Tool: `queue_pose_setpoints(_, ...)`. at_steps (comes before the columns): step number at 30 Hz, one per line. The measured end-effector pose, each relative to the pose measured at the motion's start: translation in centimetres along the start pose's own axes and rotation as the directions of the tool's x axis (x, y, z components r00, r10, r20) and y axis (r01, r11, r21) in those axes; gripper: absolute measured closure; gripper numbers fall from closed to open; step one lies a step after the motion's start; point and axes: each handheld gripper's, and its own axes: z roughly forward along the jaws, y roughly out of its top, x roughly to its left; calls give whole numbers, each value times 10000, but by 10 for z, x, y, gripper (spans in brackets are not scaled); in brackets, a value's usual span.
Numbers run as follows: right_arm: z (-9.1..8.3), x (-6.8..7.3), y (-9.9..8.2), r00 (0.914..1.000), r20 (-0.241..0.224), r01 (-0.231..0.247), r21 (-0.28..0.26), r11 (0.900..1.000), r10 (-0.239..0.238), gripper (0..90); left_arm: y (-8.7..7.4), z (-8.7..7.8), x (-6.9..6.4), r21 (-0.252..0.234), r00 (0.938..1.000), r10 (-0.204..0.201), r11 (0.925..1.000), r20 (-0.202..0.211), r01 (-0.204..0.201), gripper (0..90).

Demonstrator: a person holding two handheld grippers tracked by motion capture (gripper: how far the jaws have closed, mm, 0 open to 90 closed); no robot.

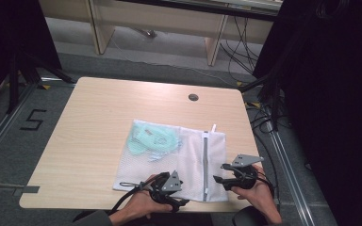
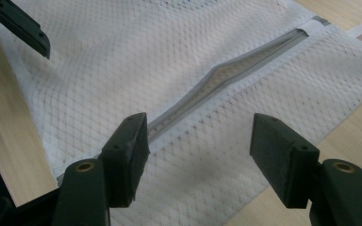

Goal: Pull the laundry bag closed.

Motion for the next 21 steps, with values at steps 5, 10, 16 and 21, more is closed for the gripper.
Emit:
queue_pose_setpoints(5, 1, 0, -1, 9999, -115, 96, 55, 9999, -96, 395, 6, 15, -6, -37, 9988, 389, 9992, 300, -388, 432)
queue_pose_setpoints(10, 5, -1, -1, 9994, -342, 29, -32, 10000, -31, 401, 10, 25, -5, 128, 9972, 604, 9981, 437, -610, 459)
queue_pose_setpoints(16, 4, 2, 0, 9987, -482, 167, 243, 9996, -155, 404, 13, 32, -3, 152, 9973, 475, 9987, 565, -485, 477)
queue_pose_setpoints(21, 2, 4, -5, 9996, -238, 127, -113, 9999, -130, 403, 16, 35, -6, 278, 9954, 721, 9969, 634, -740, 489)
